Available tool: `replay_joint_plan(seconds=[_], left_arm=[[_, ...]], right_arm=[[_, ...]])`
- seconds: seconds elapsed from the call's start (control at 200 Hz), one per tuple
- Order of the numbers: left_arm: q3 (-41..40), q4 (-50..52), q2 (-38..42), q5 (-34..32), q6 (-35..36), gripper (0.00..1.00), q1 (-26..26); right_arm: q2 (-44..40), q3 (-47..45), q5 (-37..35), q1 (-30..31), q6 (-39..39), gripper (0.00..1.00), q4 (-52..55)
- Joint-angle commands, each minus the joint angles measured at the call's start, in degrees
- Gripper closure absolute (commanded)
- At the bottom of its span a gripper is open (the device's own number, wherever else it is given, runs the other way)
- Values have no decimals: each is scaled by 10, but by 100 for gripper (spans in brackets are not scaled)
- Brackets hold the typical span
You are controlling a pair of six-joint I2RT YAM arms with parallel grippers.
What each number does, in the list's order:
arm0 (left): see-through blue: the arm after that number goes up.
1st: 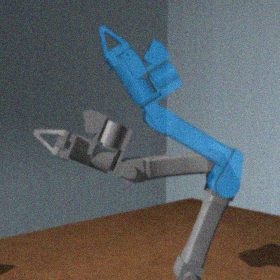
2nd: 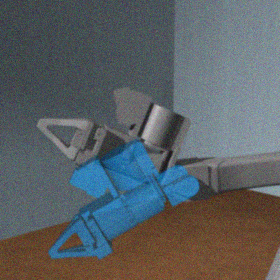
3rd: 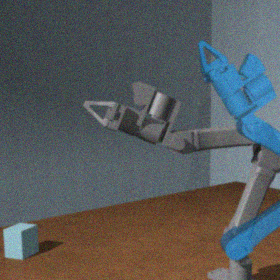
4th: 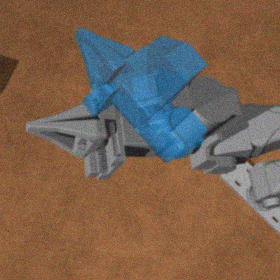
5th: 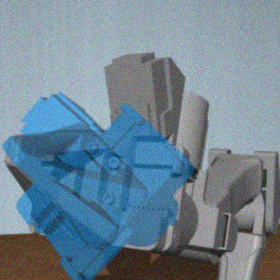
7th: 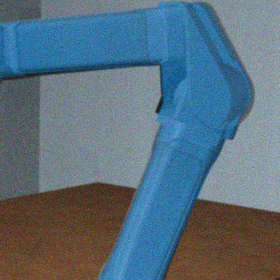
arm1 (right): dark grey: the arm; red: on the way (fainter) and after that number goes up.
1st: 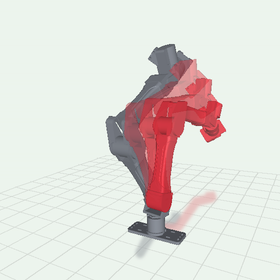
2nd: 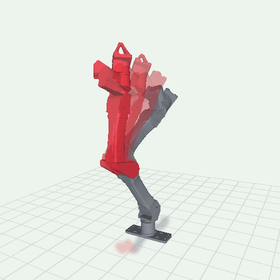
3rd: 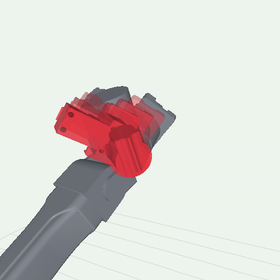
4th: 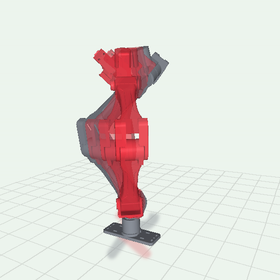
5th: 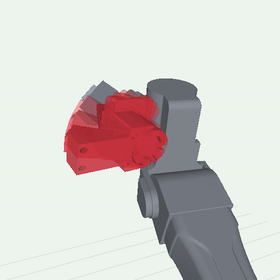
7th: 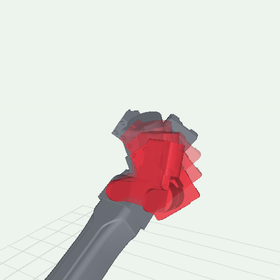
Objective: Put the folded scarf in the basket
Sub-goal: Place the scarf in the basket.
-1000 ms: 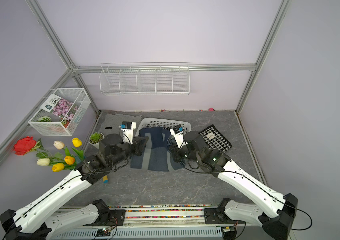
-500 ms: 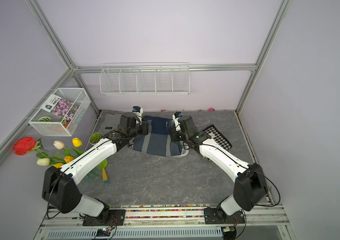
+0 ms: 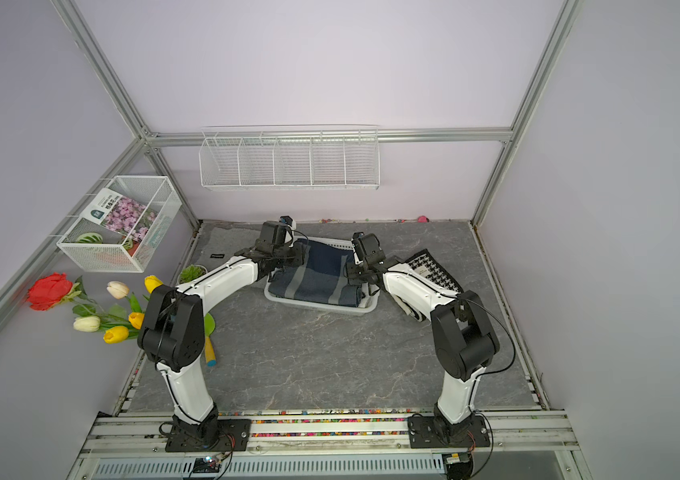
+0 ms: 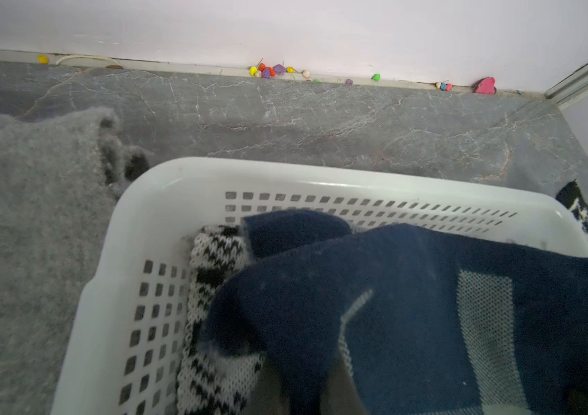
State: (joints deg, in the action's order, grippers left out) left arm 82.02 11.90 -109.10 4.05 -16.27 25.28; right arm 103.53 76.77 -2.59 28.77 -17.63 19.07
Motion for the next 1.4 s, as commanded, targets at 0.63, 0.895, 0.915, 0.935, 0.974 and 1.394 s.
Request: replay_joint_plan(seconds=[0.63, 0.895, 0.915, 0.935, 0.974, 1.394], left_arm=[[54, 32, -49, -48, -6, 52, -20], [41, 22, -14, -62, 5, 44, -20], [40, 24, -12, -65, 5, 44, -20], [39, 25, -8, -69, 5, 44, -19], [34, 23, 0, -74, 5, 44, -19], [17, -5, 25, 17, 7, 51, -2]], right_arm=[[40, 31, -77, -3, 54, 82, 58], [6, 17, -113, -1, 51, 75, 65], [3, 16, -117, -1, 51, 74, 66], [0, 15, -122, 0, 50, 74, 66], [-5, 13, -120, 0, 54, 72, 64], [-103, -21, -85, 44, 61, 57, 64]])
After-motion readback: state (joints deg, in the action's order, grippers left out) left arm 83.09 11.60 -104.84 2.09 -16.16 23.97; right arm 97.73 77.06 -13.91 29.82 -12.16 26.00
